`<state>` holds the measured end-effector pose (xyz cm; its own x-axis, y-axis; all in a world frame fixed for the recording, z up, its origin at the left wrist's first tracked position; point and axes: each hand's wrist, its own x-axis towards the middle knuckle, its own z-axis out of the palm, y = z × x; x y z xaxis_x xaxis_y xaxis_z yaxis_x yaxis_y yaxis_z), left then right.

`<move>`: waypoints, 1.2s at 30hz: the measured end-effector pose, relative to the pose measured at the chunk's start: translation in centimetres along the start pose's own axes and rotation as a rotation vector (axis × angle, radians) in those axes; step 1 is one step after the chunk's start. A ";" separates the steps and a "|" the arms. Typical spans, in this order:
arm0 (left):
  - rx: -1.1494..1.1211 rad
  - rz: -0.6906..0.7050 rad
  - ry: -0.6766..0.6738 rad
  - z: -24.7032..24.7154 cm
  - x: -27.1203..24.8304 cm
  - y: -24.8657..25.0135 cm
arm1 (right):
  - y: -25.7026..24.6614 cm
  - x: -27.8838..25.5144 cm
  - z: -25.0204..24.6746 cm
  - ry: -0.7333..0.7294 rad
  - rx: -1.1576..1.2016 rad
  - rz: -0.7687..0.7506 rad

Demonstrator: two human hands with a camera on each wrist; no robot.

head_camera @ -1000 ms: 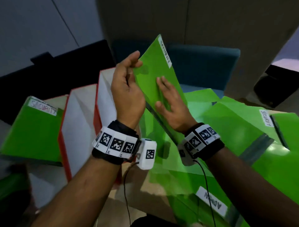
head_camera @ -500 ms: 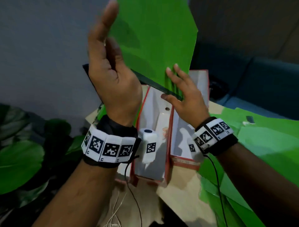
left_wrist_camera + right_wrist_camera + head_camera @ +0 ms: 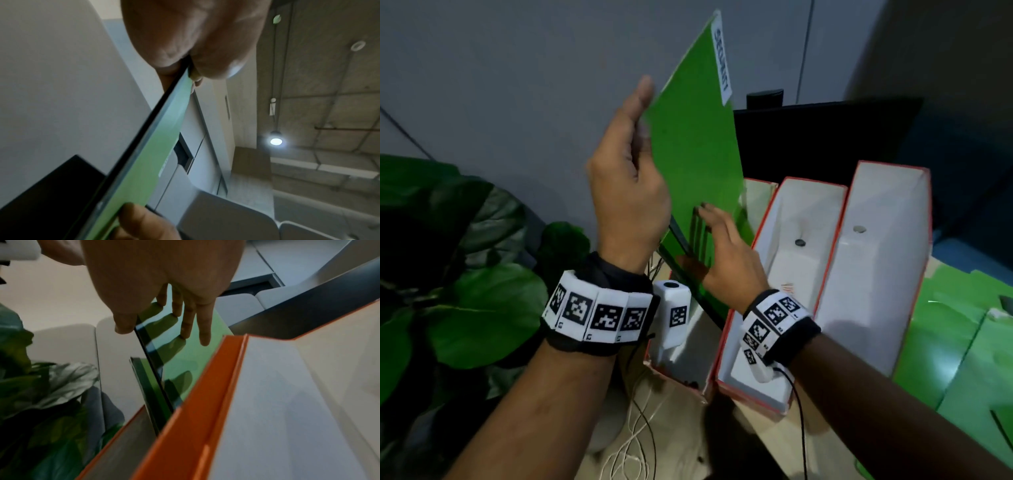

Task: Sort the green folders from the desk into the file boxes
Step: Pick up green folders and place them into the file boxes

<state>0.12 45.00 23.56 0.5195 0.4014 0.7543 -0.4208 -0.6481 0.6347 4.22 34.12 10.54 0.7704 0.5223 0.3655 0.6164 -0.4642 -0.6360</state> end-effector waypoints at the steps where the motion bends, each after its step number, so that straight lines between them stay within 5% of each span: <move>1: 0.028 -0.031 -0.023 0.0 -0.4 -0.8 | 0.4 -0.1 0.7 -0.018 -0.020 0.008; 6: 0.208 -0.188 -0.206 0.4 -2.7 -4.3 | 2.6 -0.4 2.6 -0.116 -0.093 0.061; 17: 0.633 -0.268 -0.505 1.1 -5.7 -11.1 | 3.3 -0.6 3.6 -0.271 -0.623 -0.083; 22: 0.741 -0.265 -0.506 1.7 -6.7 -10.5 | 3.6 -0.8 3.5 -0.208 -0.669 -0.162; 36: 0.161 -0.051 -0.751 13.7 -10.3 -1.3 | 10.1 -5.9 -11.8 0.234 -0.499 0.213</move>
<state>5.50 32.82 12.69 0.9250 -0.0768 0.3722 -0.2997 -0.7497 0.5901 7.86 17.94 9.96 0.8659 0.2358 0.4411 0.4030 -0.8513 -0.3361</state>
